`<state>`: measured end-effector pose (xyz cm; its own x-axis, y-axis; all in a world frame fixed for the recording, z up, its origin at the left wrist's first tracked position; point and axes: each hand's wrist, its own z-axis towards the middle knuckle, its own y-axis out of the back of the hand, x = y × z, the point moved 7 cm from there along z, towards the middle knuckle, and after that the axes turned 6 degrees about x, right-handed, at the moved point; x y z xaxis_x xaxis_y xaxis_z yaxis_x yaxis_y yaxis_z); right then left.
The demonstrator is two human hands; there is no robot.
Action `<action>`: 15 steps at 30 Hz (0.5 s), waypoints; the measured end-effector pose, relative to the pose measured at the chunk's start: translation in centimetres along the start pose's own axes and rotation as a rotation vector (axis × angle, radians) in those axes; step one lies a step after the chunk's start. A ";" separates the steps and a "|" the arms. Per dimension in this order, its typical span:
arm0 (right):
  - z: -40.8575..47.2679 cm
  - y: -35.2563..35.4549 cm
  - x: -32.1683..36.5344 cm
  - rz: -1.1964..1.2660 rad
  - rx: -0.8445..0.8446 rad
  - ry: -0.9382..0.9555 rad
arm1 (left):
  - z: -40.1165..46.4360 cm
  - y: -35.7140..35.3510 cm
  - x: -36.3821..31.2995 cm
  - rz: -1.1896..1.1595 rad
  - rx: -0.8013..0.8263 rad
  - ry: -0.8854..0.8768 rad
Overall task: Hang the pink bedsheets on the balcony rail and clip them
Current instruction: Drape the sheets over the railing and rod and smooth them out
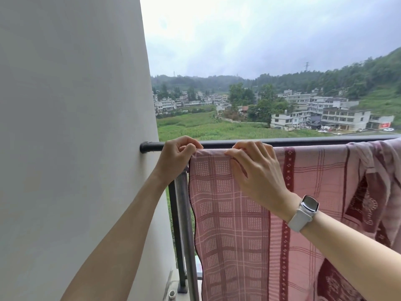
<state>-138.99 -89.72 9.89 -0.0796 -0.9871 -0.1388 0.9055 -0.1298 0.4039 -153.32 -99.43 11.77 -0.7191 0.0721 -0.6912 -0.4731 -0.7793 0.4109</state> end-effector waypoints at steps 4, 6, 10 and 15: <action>-0.2 -0.3 -0.2 -0.008 -0.049 -0.030 | -0.1 0.3 0.4 -0.107 -0.017 -0.035; -0.2 -0.5 -0.1 -0.014 -0.063 -0.027 | -0.2 0.2 0.9 -0.256 0.100 -0.016; -0.3 -0.6 0.0 -0.022 -0.089 -0.030 | 0.1 0.0 0.1 -0.110 0.268 -0.048; -0.4 -0.8 0.1 -0.005 -0.102 -0.005 | -0.1 0.8 -0.1 0.083 0.193 -0.133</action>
<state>-139.55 -89.70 9.21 -0.0863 -0.9870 -0.1358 0.9428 -0.1249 0.3090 -153.54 -100.09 12.15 -0.8144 0.1040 -0.5709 -0.4887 -0.6536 0.5780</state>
